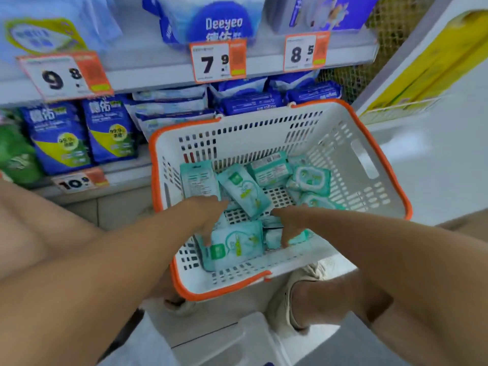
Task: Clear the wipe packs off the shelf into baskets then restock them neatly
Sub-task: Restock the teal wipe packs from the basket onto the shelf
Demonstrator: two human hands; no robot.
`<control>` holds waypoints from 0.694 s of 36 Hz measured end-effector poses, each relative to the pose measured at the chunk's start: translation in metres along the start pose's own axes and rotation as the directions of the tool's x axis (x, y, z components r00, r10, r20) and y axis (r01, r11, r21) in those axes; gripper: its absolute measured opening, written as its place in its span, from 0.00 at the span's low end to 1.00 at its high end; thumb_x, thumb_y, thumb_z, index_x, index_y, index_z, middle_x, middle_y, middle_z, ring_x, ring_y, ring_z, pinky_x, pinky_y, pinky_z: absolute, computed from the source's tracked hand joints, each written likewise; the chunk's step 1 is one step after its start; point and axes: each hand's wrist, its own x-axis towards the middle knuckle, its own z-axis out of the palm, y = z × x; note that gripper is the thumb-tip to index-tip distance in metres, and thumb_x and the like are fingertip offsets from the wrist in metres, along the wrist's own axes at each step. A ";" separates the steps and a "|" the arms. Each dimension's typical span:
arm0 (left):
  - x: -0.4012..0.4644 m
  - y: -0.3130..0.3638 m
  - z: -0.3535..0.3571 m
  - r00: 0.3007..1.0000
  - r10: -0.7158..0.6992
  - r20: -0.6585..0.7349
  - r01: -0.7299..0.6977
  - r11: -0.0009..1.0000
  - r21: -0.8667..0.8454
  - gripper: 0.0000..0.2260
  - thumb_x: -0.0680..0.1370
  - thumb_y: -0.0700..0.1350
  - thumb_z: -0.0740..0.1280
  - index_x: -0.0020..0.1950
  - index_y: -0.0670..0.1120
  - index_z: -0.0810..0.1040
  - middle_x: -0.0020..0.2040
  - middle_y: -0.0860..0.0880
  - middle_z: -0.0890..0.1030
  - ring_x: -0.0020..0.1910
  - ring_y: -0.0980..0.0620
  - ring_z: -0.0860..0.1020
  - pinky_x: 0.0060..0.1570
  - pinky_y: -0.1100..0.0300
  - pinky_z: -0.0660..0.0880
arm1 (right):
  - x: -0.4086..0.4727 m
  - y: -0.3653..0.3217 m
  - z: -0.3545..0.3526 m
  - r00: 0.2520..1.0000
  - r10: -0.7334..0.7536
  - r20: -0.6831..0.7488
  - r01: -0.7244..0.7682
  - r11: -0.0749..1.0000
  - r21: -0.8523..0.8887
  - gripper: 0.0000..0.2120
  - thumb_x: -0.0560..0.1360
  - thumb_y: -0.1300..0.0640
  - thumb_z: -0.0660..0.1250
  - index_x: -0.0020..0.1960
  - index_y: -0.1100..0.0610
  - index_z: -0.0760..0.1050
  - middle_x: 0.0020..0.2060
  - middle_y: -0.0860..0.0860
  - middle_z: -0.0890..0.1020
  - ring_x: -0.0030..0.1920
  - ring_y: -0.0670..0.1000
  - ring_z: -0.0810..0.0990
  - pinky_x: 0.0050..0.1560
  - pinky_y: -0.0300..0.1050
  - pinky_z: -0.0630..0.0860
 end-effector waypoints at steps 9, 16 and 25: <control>0.007 0.017 -0.006 0.993 0.111 0.028 -0.112 0.992 0.050 0.41 0.64 0.69 0.75 0.72 0.53 0.69 0.73 0.45 0.61 0.65 0.42 0.68 0.61 0.47 0.73 | 0.012 -0.002 -0.011 0.998 -0.052 0.025 0.052 0.998 0.019 0.58 0.58 0.41 0.84 0.80 0.54 0.58 0.76 0.54 0.67 0.74 0.58 0.67 0.75 0.52 0.63; 0.016 0.036 0.004 0.998 0.054 0.031 -0.059 0.980 0.190 0.33 0.71 0.61 0.74 0.69 0.46 0.72 0.70 0.45 0.69 0.68 0.43 0.66 0.65 0.45 0.68 | 0.003 0.011 0.000 0.899 -0.091 -0.429 0.119 0.992 0.039 0.35 0.58 0.36 0.81 0.55 0.52 0.70 0.53 0.50 0.74 0.51 0.54 0.75 0.48 0.49 0.75; 0.017 0.033 -0.006 0.990 -0.025 -0.137 0.014 0.996 -0.085 0.29 0.69 0.55 0.77 0.66 0.50 0.71 0.63 0.48 0.72 0.59 0.47 0.73 0.55 0.52 0.75 | -0.005 0.009 0.012 0.923 -0.200 -0.327 0.155 0.975 -0.159 0.35 0.60 0.36 0.80 0.58 0.53 0.72 0.52 0.51 0.75 0.48 0.54 0.77 0.43 0.46 0.72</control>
